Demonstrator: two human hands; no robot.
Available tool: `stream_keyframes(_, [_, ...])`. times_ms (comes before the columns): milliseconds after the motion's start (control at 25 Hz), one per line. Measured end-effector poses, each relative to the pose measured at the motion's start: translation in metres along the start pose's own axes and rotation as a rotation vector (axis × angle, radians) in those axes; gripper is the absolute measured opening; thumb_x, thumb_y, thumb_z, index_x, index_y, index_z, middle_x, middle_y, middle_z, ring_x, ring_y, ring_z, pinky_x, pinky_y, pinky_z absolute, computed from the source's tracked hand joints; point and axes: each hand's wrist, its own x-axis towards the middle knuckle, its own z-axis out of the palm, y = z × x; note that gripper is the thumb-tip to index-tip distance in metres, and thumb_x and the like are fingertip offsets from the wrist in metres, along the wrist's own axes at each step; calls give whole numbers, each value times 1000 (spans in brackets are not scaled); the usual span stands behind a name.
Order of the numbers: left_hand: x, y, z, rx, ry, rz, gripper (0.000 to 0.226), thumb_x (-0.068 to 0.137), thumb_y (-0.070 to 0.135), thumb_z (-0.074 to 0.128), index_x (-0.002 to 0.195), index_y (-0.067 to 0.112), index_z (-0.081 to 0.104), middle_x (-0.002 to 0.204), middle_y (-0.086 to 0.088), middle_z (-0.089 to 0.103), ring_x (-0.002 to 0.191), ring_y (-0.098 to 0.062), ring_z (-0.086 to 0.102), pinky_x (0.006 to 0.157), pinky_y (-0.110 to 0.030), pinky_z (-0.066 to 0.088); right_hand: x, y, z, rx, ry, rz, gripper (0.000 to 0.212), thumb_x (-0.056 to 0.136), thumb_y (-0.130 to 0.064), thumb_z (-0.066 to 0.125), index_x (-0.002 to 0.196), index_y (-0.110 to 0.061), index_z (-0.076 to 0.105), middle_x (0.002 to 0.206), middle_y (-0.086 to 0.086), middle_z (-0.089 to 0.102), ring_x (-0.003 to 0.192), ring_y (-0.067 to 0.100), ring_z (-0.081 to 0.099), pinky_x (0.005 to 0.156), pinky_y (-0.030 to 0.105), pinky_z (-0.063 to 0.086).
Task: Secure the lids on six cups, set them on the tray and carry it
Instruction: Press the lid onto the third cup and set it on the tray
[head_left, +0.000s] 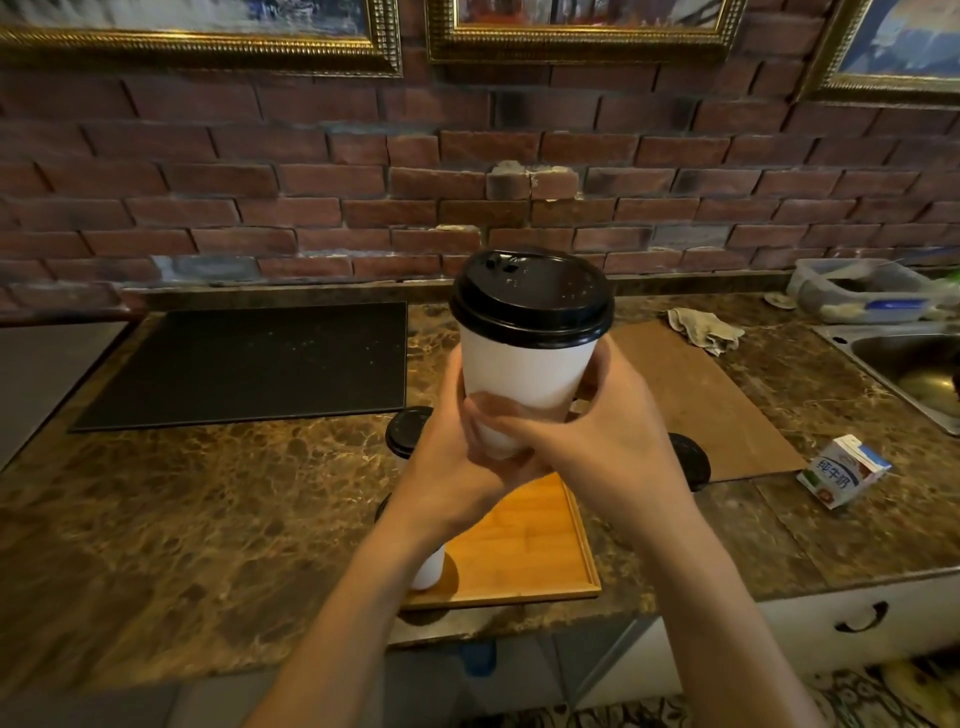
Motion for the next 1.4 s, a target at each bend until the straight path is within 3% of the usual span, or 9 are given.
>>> stream_keyframes(160, [1,-2,0,1,42,48,87,67,21,83,137,35,33,133,11,53,123,-14,53,95,-32,50,-1,-5,-4,-54,-60,24,86,46,-71,74,121,-46,42,106,-34,56,107,-18,49,73,5,49])
stream_keyframes(400, [-3,0,-3,26,91,38,87,62,31,86,135,24,39,124,2,58,112,-22,60,81,-40,57,11,-50,-48,-332,-166,16,113,46,-98,46,145,-46,28,110,-37,46,107,-14,47,80,16,43])
stream_keyframes(560, [-2,1,6,82,165,50,87,60,38,87,132,38,39,121,15,57,110,-10,59,74,-30,59,36,-85,-44,-551,-181,-144,84,74,-88,27,139,-38,45,124,-17,55,112,7,54,89,32,46])
stream_keyframes(640, [0,2,9,89,172,63,85,61,40,87,131,41,39,118,18,56,107,-6,59,69,-24,58,48,-90,-28,-709,-294,-126,71,88,-76,28,137,-29,49,123,-3,56,109,18,53,89,36,45])
stream_keyframes(760, [3,3,13,80,185,53,85,59,41,88,130,41,39,115,16,58,103,-7,61,69,-30,59,52,-87,-15,-737,-293,-140,53,95,-64,35,125,-27,56,110,-4,58,96,17,51,80,34,41])
stream_keyframes(920, [6,4,18,123,318,62,88,50,44,85,116,68,33,108,31,55,100,7,59,70,-27,56,52,-80,-15,-654,-284,-265,43,93,-60,46,119,-28,61,107,-8,60,94,10,52,77,27,43])
stream_keyframes(1080, [7,13,1,107,137,64,93,56,44,88,133,38,36,119,18,58,107,-5,60,74,-26,57,60,-76,-27,-428,-336,-415,27,92,-46,59,110,-27,69,104,-14,66,95,2,58,77,17,49])
stream_keyframes(1240, [14,20,-12,-41,-115,3,87,56,17,85,132,11,43,114,9,64,106,-10,62,77,-21,54,71,-71,-42,-151,-640,-427,23,89,-24,61,109,-19,69,112,-2,67,102,10,63,80,21,50])
stream_keyframes(1400, [12,19,-6,-59,-67,5,64,58,17,82,113,37,57,104,19,67,96,-1,65,70,-14,53,71,-73,-36,-399,-562,-288,29,90,-46,57,116,-33,65,107,-14,63,97,6,59,70,19,49])
